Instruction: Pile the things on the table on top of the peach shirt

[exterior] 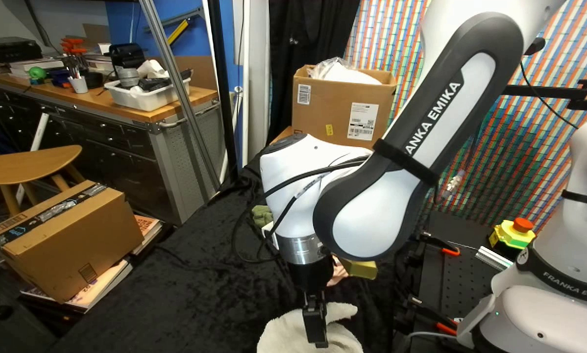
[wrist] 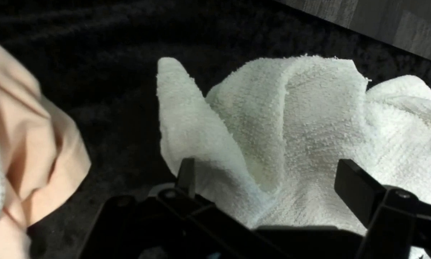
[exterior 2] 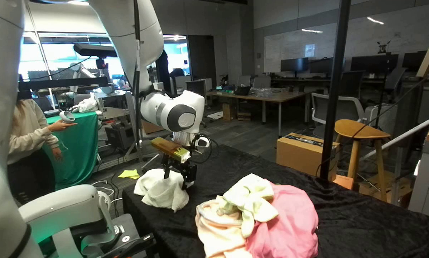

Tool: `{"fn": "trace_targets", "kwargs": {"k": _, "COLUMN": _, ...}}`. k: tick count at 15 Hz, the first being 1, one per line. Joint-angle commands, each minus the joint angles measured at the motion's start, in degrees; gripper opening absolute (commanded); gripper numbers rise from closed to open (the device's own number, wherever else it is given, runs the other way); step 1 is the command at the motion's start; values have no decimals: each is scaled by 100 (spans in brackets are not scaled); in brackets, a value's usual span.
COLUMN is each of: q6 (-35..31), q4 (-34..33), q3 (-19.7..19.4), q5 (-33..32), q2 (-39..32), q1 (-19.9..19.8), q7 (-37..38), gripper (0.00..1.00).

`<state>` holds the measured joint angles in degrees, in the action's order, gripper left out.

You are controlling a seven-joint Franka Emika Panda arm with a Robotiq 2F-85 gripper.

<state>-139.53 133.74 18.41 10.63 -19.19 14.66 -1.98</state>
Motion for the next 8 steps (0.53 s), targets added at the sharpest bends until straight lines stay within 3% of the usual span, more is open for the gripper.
{"fn": "trace_targets", "kwargs": {"k": 1, "q6": -330, "q4": -43, "q3": 145, "q5": 326, "q2": -170, "q1": 10, "q7": -85, "gripper": 100}}
{"fn": "trace_targets", "kwargs": {"k": 8, "q6": -473, "q4": -136, "q3": 334, "q5": 562, "q2": -404, "q1": 52, "q7": 3, "gripper": 100}}
